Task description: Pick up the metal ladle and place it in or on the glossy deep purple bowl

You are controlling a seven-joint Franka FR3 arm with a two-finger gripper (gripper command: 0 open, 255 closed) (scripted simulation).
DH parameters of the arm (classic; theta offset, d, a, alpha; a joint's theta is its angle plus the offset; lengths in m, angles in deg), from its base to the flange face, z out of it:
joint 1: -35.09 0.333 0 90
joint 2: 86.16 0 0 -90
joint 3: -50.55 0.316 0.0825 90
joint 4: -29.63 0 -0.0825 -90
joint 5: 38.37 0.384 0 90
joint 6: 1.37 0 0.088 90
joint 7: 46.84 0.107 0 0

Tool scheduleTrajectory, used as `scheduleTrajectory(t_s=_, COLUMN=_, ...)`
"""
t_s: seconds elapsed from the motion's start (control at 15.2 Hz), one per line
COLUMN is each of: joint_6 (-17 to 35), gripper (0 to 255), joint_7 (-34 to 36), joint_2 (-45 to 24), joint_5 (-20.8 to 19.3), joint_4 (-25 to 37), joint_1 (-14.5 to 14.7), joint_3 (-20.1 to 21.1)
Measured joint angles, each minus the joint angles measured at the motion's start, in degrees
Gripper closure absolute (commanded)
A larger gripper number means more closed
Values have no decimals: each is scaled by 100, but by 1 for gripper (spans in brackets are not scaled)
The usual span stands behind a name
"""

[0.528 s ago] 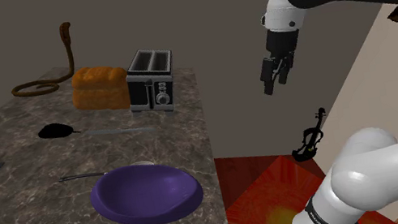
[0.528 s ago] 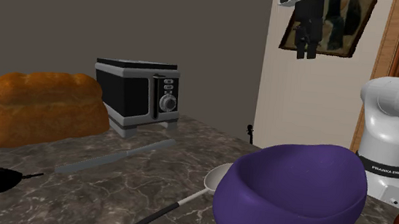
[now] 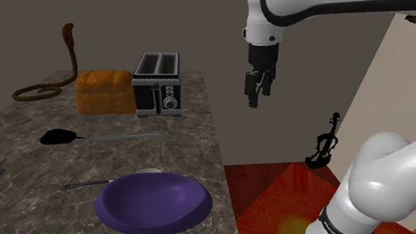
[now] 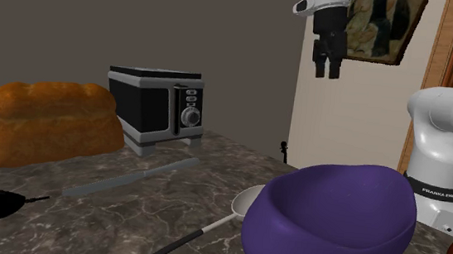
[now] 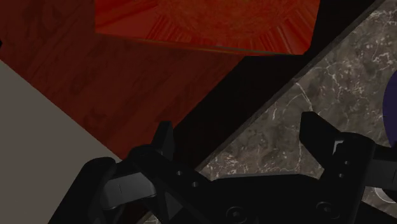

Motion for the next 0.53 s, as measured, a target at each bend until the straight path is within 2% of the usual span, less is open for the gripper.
scheduleTrajectory(t_s=0.53, joint_6=954, gripper=0, joint_7=-255, joint_2=-1328, joint_5=256, joint_4=448, joint_1=416, joint_3=319)
